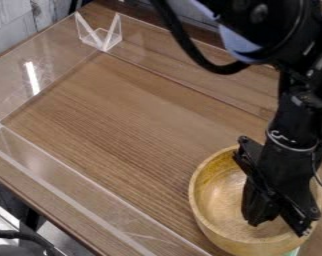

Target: Put the green block in the brown bowl

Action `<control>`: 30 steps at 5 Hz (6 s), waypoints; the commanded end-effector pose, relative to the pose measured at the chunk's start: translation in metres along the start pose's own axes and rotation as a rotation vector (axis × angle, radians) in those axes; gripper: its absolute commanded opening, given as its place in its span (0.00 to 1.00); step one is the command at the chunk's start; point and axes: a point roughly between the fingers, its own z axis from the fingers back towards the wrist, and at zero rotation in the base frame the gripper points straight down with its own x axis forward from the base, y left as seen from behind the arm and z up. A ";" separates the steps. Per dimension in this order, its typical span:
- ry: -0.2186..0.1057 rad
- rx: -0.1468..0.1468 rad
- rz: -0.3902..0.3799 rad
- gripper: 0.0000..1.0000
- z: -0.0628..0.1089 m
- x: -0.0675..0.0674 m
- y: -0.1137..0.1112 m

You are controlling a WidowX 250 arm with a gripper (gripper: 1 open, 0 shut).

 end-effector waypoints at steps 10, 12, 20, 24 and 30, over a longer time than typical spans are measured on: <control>0.054 -0.061 0.101 0.00 0.015 0.001 0.007; 0.054 -0.067 0.129 0.00 0.022 -0.001 0.010; -0.049 -0.053 0.228 0.00 0.069 -0.010 0.018; -0.078 -0.036 0.264 0.00 0.078 -0.012 0.005; -0.123 -0.027 0.306 0.00 0.077 -0.018 -0.005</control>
